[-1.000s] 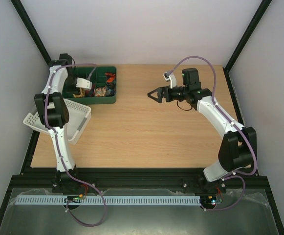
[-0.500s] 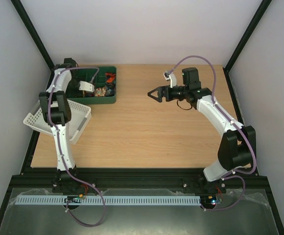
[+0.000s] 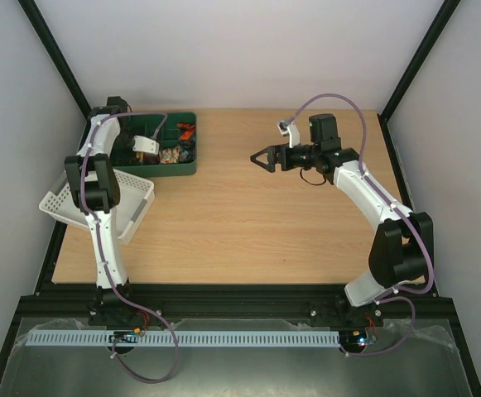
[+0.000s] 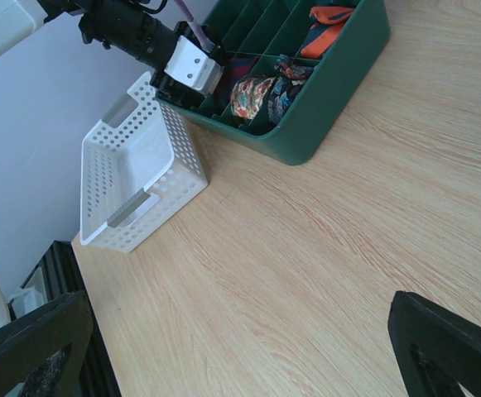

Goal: Roll the ties
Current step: Place the tie in the storage box.

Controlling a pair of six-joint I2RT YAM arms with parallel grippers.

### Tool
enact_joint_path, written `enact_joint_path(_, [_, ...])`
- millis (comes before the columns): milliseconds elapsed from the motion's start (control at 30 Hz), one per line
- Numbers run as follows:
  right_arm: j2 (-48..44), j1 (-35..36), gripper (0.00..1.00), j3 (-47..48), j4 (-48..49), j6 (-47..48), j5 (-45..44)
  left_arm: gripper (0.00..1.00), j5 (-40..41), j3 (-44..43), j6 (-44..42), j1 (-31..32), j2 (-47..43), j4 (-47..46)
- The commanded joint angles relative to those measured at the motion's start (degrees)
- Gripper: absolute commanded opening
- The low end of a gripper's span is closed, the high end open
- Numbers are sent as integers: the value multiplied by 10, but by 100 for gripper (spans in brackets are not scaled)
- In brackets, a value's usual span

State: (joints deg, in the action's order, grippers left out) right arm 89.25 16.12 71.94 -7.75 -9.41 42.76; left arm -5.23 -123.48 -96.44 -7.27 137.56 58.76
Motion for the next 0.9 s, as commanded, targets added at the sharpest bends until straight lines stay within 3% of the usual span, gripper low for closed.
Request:
enact_joint_path(0, [-5,-3,99,4,7,0,17,71,-7,-2,-20,0,-36,42])
enact_joint_path(533, [-31,-7,99,-18,20,3,19,75,3,-9,-35,4,-83,65])
enact_joint_path(867, [-60,-30,99,-6,-13,37,13,78,-8,-8,3,7,-178,81])
